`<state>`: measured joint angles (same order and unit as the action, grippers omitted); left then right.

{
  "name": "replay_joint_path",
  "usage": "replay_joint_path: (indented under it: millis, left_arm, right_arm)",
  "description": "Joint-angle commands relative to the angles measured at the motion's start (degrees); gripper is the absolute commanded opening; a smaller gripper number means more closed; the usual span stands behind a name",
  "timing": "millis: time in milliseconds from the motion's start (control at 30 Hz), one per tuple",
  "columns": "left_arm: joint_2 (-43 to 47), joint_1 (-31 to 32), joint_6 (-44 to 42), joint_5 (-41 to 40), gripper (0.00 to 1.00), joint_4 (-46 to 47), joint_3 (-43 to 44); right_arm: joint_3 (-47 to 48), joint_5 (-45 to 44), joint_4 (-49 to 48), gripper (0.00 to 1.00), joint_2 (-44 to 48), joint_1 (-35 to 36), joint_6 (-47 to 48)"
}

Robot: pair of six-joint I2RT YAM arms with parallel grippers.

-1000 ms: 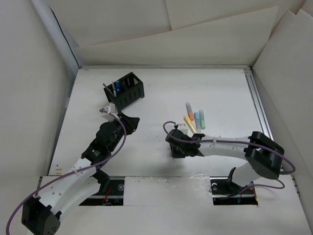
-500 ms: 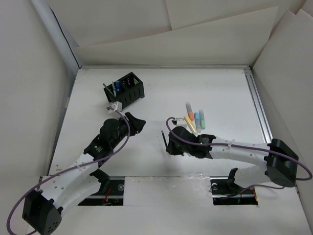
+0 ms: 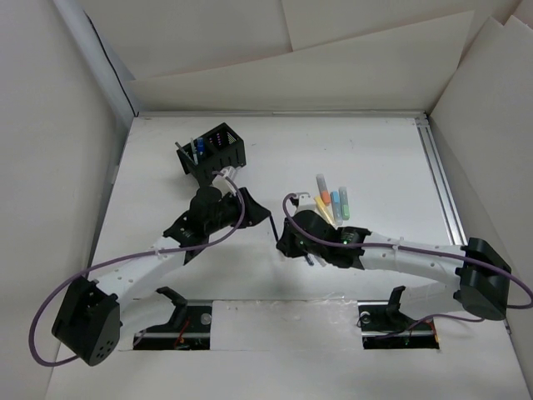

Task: Sort the stationery into containers
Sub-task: Pick up the pen from the center of the board, then place the pen in the storage box.

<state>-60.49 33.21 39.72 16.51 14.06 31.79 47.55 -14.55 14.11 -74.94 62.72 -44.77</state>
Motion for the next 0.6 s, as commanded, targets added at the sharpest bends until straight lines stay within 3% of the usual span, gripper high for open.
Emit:
replay_joint_path:
  millis: [0, 133, 267, 333, 433, 533, 567]
  left_arm:
    - [-1.7, -0.3, -1.0, 3.9, 0.43, 4.0, 2.4]
    - [-3.7, -0.3, -1.0, 4.7, 0.43, 6.2, 1.9]
    - [-6.6, -0.3, -1.0, 6.5, 0.37, 6.8, 3.1]
    - [-7.2, -0.3, -0.3, 6.5, 0.20, 8.3, 2.6]
    - [-6.5, -0.3, 0.4, 5.3, 0.03, 9.0, 2.6]
    - [-5.3, -0.3, 1.9, 3.2, 0.00, 10.7, 2.6]
    - [-5.3, -0.3, 2.6, 2.5, 0.00, 11.2, 2.6]
  right_arm:
    - [3.2, -1.2, -4.4, 0.00, 1.5, 0.4, 1.2]
    - [3.8, -0.6, -5.7, 0.00, 1.0, 0.4, 1.7]
    - [3.8, -0.6, -7.4, 0.00, 1.0, 0.4, 1.7]
    - [3.8, -0.6, -7.4, 0.00, 1.0, 0.4, 1.7]
    - [3.8, -0.6, -8.0, 0.00, 1.0, 0.4, 1.7]
    - [3.8, -0.6, -8.0, 0.01, 1.0, 0.4, 1.7]
    - [3.3, -1.2, -8.0, 0.10, 1.0, 0.4, 1.7]
